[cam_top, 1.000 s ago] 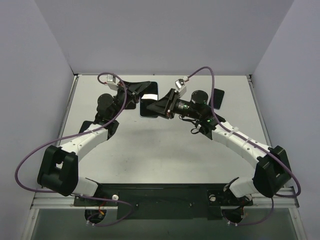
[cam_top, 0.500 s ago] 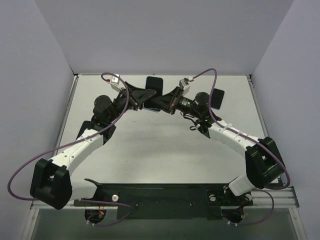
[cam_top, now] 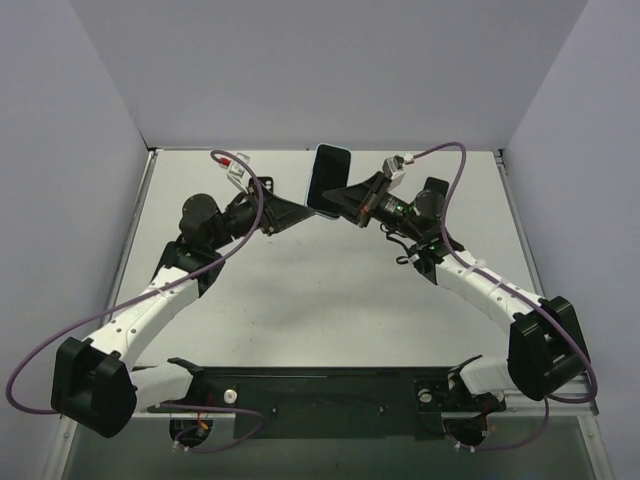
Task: Take the phone out of the phone case
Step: Remove the phone case from the phone.
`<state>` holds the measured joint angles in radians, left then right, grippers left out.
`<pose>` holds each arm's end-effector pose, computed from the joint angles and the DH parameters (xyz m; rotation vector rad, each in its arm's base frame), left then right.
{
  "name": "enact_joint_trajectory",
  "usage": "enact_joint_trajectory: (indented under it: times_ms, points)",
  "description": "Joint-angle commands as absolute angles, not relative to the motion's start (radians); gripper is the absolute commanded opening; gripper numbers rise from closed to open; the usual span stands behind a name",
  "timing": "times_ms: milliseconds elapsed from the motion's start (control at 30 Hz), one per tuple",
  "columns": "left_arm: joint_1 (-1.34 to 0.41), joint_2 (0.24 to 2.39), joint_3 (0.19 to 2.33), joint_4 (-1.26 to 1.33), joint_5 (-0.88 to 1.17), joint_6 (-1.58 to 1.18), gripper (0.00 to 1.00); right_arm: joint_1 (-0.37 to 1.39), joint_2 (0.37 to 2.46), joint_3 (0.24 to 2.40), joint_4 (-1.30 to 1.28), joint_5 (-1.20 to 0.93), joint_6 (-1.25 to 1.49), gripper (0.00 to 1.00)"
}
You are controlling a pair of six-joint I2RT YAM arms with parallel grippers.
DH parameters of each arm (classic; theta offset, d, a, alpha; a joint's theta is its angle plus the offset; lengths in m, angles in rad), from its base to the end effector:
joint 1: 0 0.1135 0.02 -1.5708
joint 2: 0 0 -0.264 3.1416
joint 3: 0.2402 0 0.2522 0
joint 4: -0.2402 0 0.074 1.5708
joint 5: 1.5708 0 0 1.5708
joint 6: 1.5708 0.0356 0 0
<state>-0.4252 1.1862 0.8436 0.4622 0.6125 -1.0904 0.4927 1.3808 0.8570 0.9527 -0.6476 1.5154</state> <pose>0.2414 -0.1318 0.3447 0.0169 1.7147 -1.6225 0.2589 0.1634 0.3448 0.0462 1.5468 2.0486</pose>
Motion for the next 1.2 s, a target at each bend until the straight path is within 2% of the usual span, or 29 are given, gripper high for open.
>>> enact_joint_trajectory:
  times_ms: [0,133,200,533,900,1167]
  points:
    - [-0.422,1.201,0.903,0.448,0.670,-1.009,0.47,0.499,1.290,0.861,1.077,-0.678,1.514,0.00]
    - [-0.413,1.206,0.926,0.437,0.670,-0.965,0.39,0.499,1.279,0.841,1.153,-0.693,1.583,0.00]
    - [-0.410,1.206,0.934,0.402,0.658,-0.925,0.24,0.499,1.279,0.831,1.219,-0.693,1.635,0.00]
    - [-0.400,1.180,0.905,0.350,0.635,-0.813,0.07,0.483,1.299,0.818,1.425,-0.666,1.825,0.00]
    - [-0.385,1.117,0.873,0.275,0.542,-0.716,0.00,0.460,1.335,0.785,1.598,-0.626,1.971,0.00]
    - [-0.391,1.115,0.851,0.311,0.517,-0.779,0.00,0.463,1.333,0.782,1.502,-0.652,1.888,0.00]
